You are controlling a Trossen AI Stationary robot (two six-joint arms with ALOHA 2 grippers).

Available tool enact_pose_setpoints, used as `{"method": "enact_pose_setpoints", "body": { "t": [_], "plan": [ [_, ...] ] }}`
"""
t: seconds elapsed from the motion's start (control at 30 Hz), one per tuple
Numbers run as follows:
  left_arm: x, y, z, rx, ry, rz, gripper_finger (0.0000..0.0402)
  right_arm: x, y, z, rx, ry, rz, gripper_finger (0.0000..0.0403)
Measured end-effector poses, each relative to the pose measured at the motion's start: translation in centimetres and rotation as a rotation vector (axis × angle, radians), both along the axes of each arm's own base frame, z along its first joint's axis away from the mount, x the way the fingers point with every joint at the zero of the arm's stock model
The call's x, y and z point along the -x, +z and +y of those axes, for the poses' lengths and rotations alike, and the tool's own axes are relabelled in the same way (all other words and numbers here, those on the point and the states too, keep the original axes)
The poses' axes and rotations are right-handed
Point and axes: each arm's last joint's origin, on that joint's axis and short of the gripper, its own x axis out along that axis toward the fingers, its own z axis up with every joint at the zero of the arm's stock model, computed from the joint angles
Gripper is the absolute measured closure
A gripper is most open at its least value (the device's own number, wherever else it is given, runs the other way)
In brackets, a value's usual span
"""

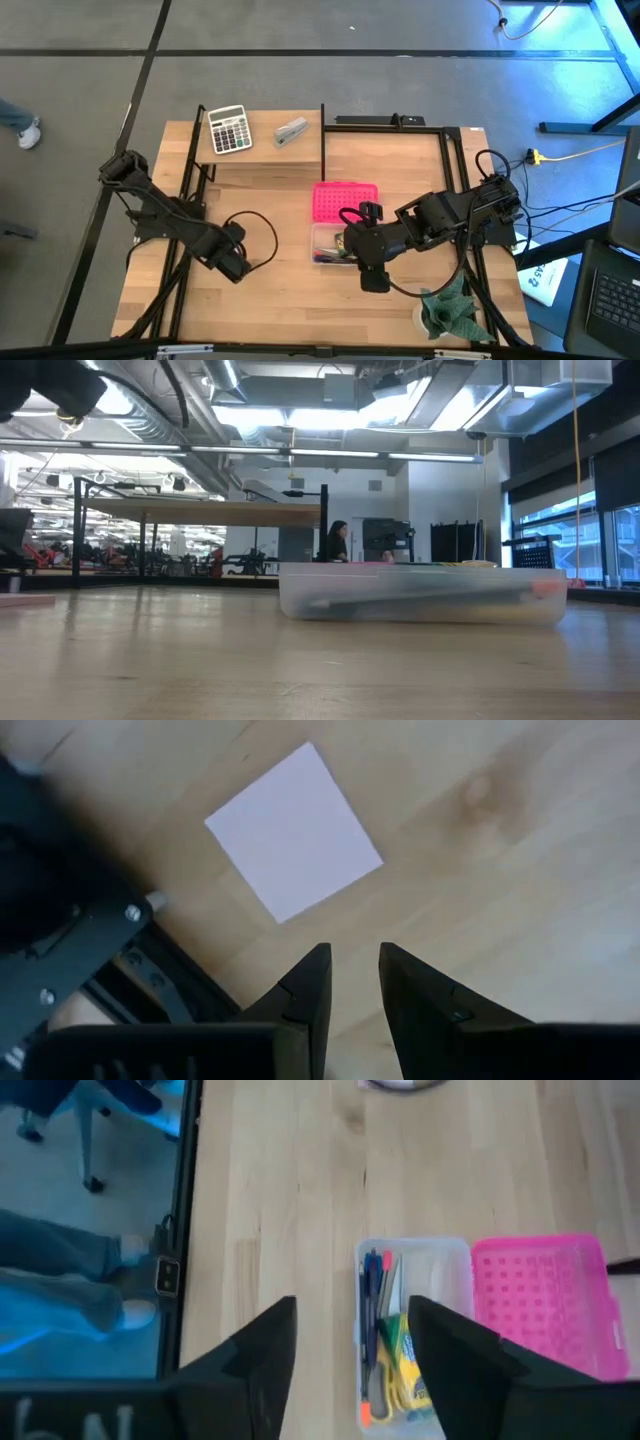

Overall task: Pack school essentials
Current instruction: Put the sticky notes into the pink supply box

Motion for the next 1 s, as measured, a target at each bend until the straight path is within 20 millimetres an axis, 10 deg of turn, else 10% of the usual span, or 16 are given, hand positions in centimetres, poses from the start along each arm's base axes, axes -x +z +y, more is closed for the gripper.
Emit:
{"method": "enact_pose_setpoints", "body": {
  "t": [1.0],
  "plan": [
    [-0.7,0.6,3.1,0.107,-0.422,-0.088,0.0322,-0.8,0.5,0.1,-0.010,0.020,-0.087,0.0210]
  ]
}}
